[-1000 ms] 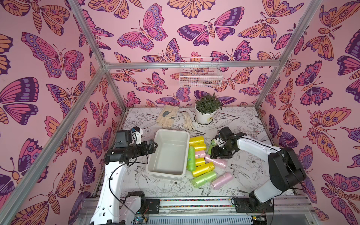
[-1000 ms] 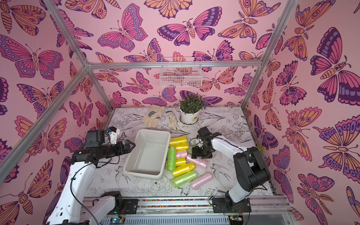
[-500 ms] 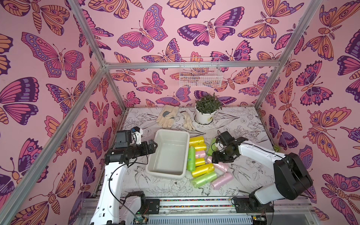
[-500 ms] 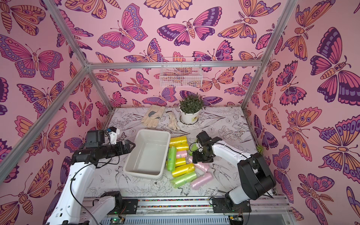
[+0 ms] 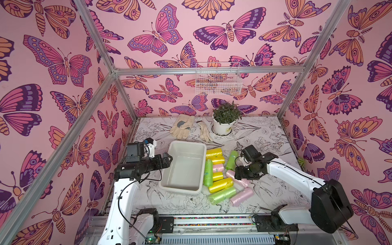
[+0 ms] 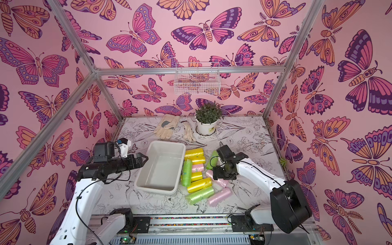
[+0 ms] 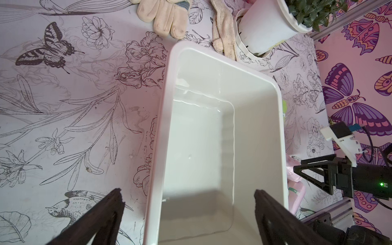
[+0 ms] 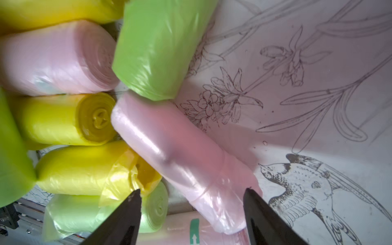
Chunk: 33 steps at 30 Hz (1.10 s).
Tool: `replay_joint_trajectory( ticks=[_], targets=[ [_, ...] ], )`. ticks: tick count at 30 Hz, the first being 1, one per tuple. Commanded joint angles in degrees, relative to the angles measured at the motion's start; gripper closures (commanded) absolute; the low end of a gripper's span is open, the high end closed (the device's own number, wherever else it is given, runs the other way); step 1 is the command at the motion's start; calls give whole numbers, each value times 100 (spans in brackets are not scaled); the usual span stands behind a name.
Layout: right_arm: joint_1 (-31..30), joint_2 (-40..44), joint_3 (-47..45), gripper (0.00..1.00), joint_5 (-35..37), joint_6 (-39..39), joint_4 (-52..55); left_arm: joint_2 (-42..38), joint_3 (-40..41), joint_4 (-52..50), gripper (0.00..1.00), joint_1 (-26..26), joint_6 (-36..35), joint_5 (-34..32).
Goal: Put the roll of trash bags into the storage box
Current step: Pick up the roll of trash bags from the center of the board.
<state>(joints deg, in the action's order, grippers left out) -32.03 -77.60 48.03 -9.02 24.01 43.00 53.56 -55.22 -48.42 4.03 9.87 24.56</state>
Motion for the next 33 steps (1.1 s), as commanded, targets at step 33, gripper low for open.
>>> replay_joint_trajectory(
  ticks=[33],
  targets=[
    [-892, -1196, 187, 21, 865, 16, -452, -65, 99, 20, 0, -104, -32, 4]
  ],
)
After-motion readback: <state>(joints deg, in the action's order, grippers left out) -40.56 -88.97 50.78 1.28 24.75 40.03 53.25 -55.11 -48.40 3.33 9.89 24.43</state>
